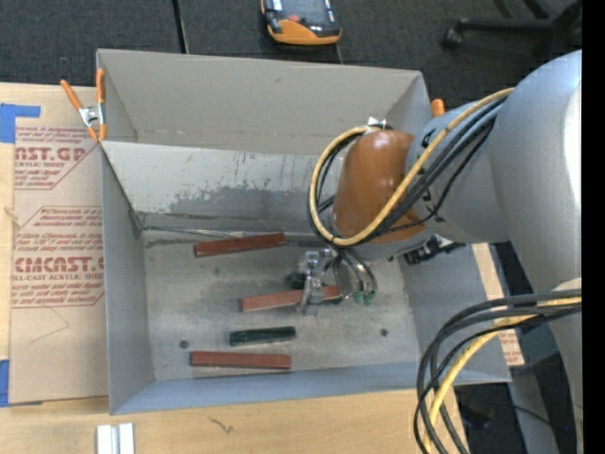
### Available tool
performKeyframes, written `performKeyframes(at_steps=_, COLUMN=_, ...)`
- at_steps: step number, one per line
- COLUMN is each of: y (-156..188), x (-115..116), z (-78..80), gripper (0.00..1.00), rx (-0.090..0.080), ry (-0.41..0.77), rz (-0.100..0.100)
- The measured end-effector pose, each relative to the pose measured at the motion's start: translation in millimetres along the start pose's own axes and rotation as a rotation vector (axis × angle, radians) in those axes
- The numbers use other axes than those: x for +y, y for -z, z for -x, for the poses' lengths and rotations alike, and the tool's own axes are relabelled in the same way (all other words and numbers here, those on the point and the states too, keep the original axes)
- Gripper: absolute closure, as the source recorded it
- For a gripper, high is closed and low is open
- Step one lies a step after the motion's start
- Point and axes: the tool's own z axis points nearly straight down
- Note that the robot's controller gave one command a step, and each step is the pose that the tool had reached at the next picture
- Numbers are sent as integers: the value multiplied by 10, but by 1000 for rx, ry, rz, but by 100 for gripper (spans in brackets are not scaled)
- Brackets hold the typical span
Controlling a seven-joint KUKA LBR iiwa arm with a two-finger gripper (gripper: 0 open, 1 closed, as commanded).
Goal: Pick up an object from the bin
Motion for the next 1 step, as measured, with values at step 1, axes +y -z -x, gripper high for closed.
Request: performKeyframes(at_steps=1, y=216, x=3, z=1, gripper=100, rx=-2, ry=0, rz=1)
